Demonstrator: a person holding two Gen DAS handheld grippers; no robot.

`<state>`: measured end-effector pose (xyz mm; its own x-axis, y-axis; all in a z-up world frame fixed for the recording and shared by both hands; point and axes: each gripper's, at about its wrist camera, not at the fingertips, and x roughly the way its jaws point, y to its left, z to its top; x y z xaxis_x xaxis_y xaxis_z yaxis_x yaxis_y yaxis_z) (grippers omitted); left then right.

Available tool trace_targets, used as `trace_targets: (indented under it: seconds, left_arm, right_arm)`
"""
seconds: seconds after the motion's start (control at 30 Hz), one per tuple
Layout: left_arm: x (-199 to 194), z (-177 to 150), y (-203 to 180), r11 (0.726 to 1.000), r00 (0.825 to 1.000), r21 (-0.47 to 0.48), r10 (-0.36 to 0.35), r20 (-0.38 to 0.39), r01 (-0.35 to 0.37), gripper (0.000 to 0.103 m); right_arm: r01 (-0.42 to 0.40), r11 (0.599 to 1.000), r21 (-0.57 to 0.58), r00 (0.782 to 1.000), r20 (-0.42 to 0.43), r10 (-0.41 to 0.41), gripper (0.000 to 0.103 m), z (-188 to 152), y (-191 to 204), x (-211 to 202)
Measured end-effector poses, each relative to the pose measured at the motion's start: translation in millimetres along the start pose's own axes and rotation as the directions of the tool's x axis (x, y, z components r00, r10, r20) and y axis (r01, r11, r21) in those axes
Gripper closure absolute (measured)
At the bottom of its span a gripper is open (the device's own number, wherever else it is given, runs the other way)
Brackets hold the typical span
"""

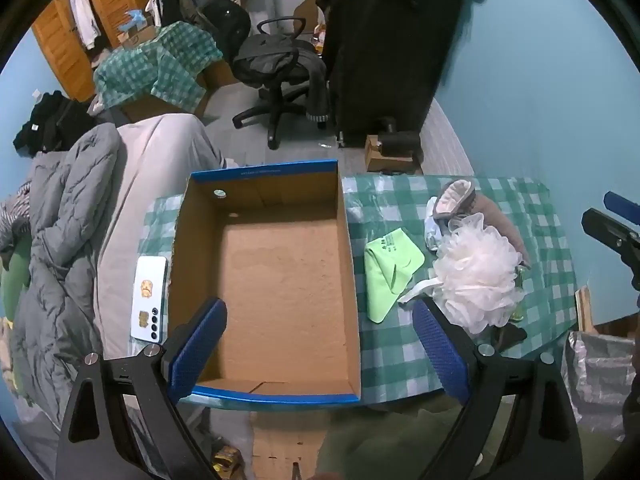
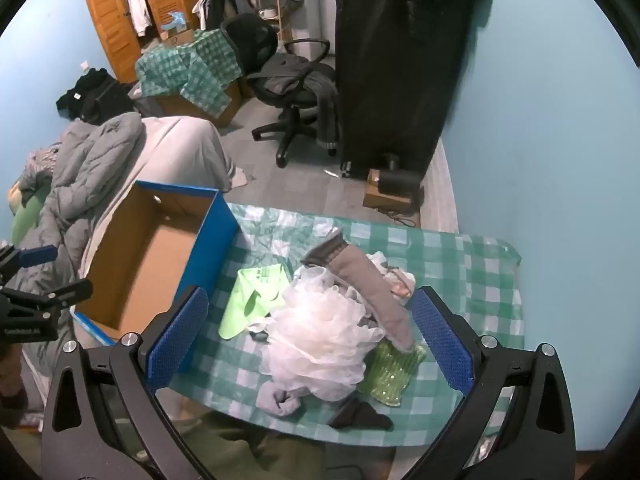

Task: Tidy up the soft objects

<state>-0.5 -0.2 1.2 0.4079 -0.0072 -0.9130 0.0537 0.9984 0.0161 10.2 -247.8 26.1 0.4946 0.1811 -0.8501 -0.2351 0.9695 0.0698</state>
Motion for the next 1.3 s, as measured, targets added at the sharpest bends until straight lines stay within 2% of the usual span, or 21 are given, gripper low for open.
trace_targets:
  seconds: [0.13, 0.23, 0.5, 1.3]
  left_arm:
    - [4.1, 2.9, -5.0, 1.000, 1.000, -0.003, 0.005, -0.014, -0.005, 0.008]
    - [1.4, 2.2, 4.7, 0.999, 1.000, -0.027, -0.025, -0.004, 0.025, 0.008]
    - [3.6, 7.2, -1.7, 0.999, 1.000, -0.042, -0.013, -0.016, 0.012, 0.008]
    - [8.4, 8.8, -11.3, 1.000, 1.000, -0.023, -0.008, -0.025, 0.007, 0.008]
  right_arm:
    - [-0.007, 1.000, 0.007, 1.000, -0.017, 0.007, 0.002, 1.6, -3.2, 3.0]
    - [-0.005, 1.000, 0.006, 1.000, -0.013, 0.005, 0.002, 3.2, 0.2, 2.0]
    - [-0.010, 1.000, 0.004, 1.000, -0.017, 0.010, 0.002, 9.3, -5.5, 8.0]
    - [-0.036, 0.999, -0.006, 0.999, -0.017, 0.036, 0.002, 7.2, -5.3, 14.4]
